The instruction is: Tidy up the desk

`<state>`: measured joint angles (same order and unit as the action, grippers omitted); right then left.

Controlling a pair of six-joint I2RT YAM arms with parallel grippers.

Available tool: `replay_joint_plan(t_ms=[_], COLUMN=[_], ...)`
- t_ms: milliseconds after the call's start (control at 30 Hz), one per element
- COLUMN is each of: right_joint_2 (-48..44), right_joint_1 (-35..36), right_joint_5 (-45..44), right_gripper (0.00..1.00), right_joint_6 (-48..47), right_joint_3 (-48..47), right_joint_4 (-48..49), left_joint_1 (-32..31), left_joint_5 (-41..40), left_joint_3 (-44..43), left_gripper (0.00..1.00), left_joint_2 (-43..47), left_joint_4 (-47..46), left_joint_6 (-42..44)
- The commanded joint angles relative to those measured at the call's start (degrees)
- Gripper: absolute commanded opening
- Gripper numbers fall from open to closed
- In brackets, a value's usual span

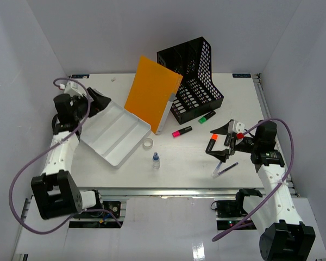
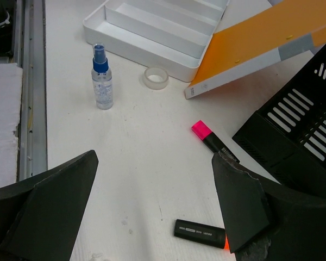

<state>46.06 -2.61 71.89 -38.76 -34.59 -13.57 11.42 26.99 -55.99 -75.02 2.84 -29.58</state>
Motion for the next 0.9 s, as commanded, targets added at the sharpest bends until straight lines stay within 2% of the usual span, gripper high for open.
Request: replay_joint_plan(t_ms=[0,167,300,467,633,867], right_joint_2=[-0.49,-0.03,0.17,0.24,0.52,0.61], right_joint_1=[-0.29,-0.38,-0.38,-0.46,-0.46,-0.46], right_joint_5=[4.33,4.77,4.42,4.75,4.40,4.31], right_gripper=[0.94,0.95,0.96,0.96,0.96,0.96], right_joint_6=[-9.99,-12.18,-12.67,-13.08,-13.02,-12.92], right_joint_3=[0.48,0.55,0.56,0.57,0.56,0.47], right_joint_4=[-5.56,-6.89,-7.01,-7.26,-7.17,-7.08], left_joint_1=[-4.82,-8.98,-13.74,-21.01,-26.34,-41.15], left_joint_5=[13.46,17.51,19.82,13.38,9.60,-7.20], left_joint_3=[14.00,25.04,30.07,36.84,39.89,43.07], left_gripper=[0.98,0.98,0.98,0.98,0.98,0.98], left_joint_2=[14.09,32.47,38.09,45.98,47.07,46.98], left_joint_4=[-12.41,-20.55,-22.30,-22.96,-22.05,-20.54], left_joint_6=[2.92,1.76,-3.03,-3.29,-4.20,-3.82])
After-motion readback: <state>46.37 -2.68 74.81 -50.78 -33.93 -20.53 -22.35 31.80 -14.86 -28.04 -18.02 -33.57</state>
